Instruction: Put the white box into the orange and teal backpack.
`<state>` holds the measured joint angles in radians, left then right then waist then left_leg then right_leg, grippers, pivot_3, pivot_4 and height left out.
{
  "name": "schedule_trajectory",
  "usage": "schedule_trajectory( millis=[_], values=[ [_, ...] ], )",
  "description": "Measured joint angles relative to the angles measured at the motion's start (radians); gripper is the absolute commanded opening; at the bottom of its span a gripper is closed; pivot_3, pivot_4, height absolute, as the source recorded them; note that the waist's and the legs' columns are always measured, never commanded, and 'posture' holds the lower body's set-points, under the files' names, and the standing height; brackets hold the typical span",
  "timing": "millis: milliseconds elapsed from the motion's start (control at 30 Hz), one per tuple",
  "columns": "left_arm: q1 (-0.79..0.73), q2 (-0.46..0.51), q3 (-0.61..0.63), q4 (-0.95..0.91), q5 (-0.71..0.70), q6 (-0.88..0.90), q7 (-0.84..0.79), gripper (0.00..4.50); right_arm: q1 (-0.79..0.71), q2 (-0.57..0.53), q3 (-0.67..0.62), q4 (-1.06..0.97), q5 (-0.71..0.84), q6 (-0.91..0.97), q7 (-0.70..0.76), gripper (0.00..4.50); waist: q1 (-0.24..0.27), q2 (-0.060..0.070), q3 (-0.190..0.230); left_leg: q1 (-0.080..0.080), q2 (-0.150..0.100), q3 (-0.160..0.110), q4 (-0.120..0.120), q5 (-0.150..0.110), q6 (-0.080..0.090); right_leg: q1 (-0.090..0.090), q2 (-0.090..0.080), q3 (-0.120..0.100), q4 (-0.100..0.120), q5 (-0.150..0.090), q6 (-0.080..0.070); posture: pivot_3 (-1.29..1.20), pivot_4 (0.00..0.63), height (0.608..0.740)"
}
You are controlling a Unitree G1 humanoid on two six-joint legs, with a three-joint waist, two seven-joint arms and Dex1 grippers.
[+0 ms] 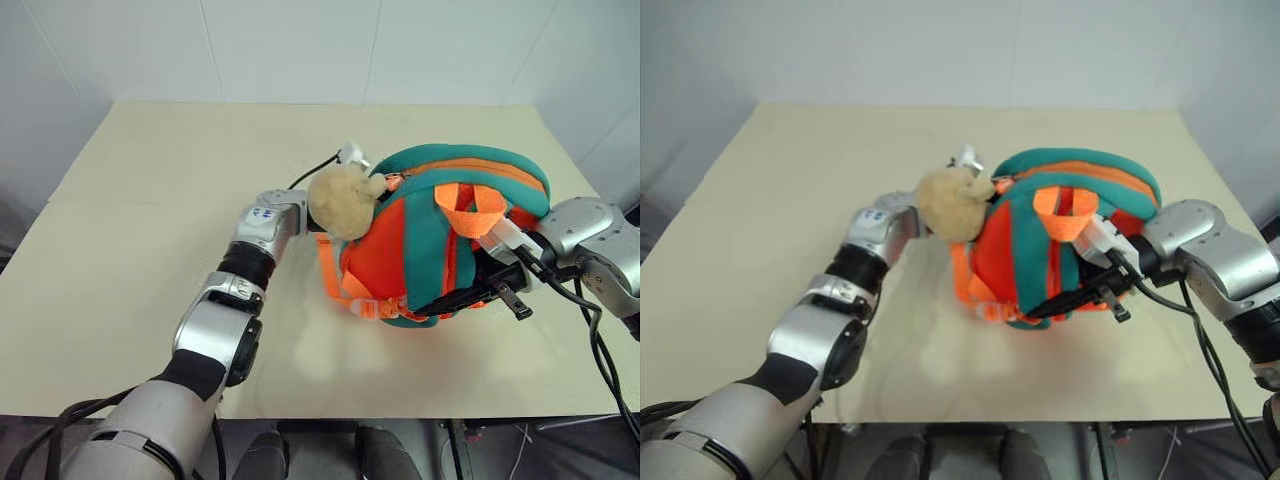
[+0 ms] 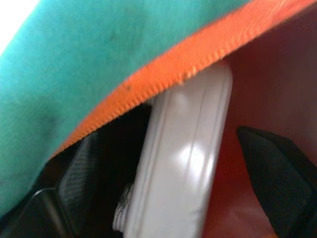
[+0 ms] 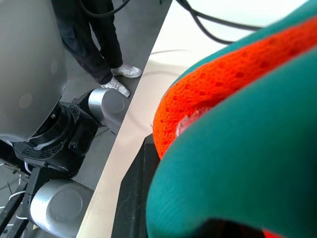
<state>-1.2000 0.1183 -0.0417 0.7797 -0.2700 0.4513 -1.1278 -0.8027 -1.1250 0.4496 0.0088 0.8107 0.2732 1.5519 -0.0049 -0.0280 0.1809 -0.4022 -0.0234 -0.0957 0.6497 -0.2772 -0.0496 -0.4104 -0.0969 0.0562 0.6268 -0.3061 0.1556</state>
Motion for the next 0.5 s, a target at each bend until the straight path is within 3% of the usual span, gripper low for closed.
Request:
schedule_trajectory(
  millis=[67,167,500],
  values=[
    [0.023,0.019,0.000,-0.073,-0.003,0.032,0.002,4.48,-0.001,0.005,0.000,0.002,-0.004,0.001,0.000,0.65,0.000,0.000,0.000,0.000,0.000,0.000,-0.001,0.000,0.000,-0.001,0.000,0.000,0.000,0.000,0.000,0.00,0.150,0.740],
    [0.054,0.044,0.000,-0.160,-0.012,0.081,0.013,3.91,-0.009,0.024,0.000,0.015,-0.016,0.006,0.000,0.65,0.003,0.000,0.000,0.000,0.000,0.000,-0.001,0.000,0.000,-0.001,0.000,0.000,0.000,0.000,0.000,0.00,0.150,0.740],
    [0.083,0.089,-0.002,-0.349,-0.038,0.169,0.036,0.66,-0.022,0.038,0.000,0.035,-0.031,0.010,0.000,0.65,0.001,0.000,0.000,0.000,0.000,0.000,-0.001,0.000,0.000,-0.001,0.000,0.000,-0.001,0.000,0.000,0.00,0.150,0.740]
  ],
)
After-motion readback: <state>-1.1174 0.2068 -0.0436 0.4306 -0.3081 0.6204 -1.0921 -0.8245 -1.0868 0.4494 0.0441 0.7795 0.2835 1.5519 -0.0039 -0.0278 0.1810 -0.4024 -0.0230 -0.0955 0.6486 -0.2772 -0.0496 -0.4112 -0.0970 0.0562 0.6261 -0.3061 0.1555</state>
